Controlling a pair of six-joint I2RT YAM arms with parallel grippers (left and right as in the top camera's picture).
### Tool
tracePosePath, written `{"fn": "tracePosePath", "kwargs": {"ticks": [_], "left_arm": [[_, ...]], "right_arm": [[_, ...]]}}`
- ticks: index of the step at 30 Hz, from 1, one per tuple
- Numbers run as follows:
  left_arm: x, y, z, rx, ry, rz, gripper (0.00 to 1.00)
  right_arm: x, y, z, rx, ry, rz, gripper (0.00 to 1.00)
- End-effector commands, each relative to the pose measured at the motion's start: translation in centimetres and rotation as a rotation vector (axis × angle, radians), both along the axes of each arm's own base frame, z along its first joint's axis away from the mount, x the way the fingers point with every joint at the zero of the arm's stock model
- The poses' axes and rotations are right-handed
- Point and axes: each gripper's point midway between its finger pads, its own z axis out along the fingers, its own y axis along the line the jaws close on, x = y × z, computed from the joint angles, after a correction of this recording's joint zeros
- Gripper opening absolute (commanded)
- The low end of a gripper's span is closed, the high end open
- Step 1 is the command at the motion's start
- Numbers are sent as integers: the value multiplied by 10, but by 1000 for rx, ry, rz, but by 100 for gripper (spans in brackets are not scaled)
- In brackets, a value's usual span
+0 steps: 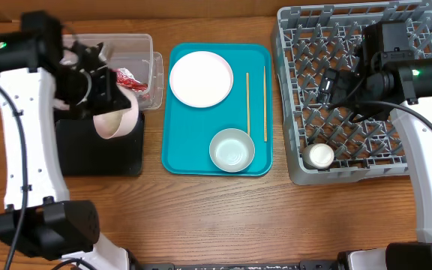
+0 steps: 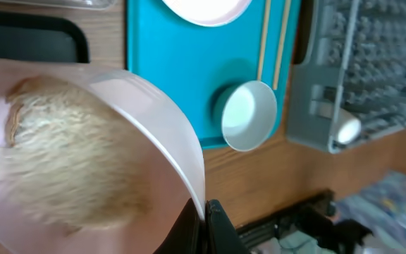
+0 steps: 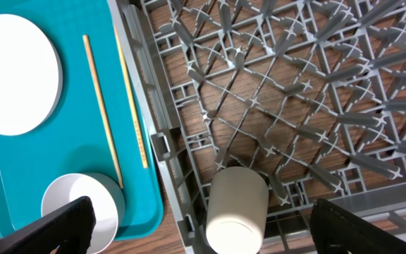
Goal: Sort waste into correct bins and load items into the dishwasher
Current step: 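Carry the pink bowl left over the black tray, then tilt the pink bowl to pour the rice onto the black tray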
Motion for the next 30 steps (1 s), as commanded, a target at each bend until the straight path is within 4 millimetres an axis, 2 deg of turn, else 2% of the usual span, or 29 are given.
{"fn": "tracePosePath", "kwargs": {"ticks": [1,6,10,14,18,24,30], "left_arm": [[-2,-4,-1,-196,-92,-95,4],[-5,24,-16,-318,-159,-53,4],[-4,47,-44,-368,-177,35,4],[3,61,-70,-424,-227,112,4],[7,73,-85,-487,-284,174,4],[7,83,-87,-548,-341,228,4],[10,81,-73,-637,-379,253,4]], "right_arm": [[2,0,9,-4,-31,3,99],[3,0,9,-3,-32,3,99],[3,0,10,-3,-33,3,99],[5,1,11,-2,-43,3,99],[7,1,12,-2,-54,4,99],[8,1,12,-2,-54,4,99],[7,1,12,-2,-54,4,99]]}}
